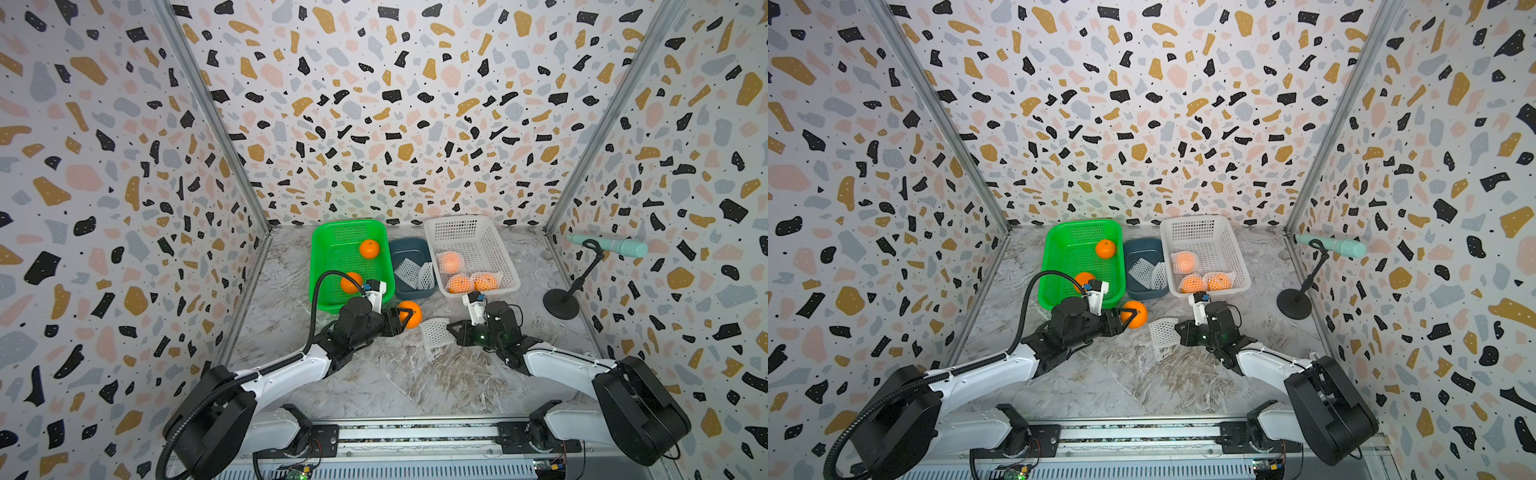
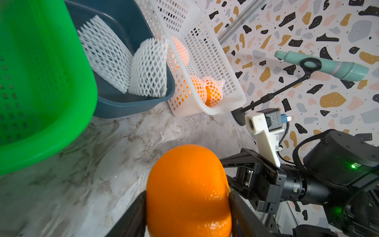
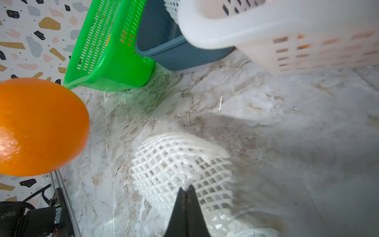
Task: Remove foam nets from oranges
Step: Remove the foam net from the orange, then place the foam net into the storage box.
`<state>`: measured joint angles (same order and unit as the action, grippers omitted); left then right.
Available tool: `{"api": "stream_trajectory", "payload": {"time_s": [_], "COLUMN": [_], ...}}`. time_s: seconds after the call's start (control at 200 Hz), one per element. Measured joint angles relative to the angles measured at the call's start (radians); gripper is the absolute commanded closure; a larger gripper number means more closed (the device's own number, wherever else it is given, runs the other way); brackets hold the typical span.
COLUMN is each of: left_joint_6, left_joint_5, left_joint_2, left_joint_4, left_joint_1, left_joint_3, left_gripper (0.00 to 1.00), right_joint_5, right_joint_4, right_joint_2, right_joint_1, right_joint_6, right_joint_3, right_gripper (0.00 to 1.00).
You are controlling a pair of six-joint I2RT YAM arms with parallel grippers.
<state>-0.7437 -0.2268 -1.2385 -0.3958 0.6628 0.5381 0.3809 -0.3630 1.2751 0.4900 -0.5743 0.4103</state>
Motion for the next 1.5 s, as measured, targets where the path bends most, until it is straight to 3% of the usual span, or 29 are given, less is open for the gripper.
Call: {"api": "stream_trajectory", "payload": {"time_s": [0.24, 0.536, 1.256, 1.497], "left_joint_6": [0.004, 0.000, 0.000, 0.000], "left_joint_5": [0.003, 0.004, 0.027, 0.036], "left_joint_2": [0.028, 0.061, 0.155, 0.195], "left_joint_4": [0.020, 0.037, 0.085, 0.120], "left_joint_1": [-0.008, -0.008, -0.008, -0.008], "left_joint_3": [-0.043, -0.110, -0.121, -0.126], "left_gripper": [0.39, 0.38, 0.38, 0.38], "right_joint_5": [-0.001, -0.029, -0.119, -0.109], "right_joint_4": [0.085, 0.154, 0.179, 0.223], "right_joint_2": [-0.087, -0.063, 0.667, 0.764], "right_joint_1": [0.000, 0.000, -0.001, -0.004], "right_joint_6": [0.029, 0.101, 0.179, 0.183], "right_joint_3": [0.058, 0.323, 0.975, 1.058], "right_gripper": [0.99, 0.99, 0.97, 0.70]}}
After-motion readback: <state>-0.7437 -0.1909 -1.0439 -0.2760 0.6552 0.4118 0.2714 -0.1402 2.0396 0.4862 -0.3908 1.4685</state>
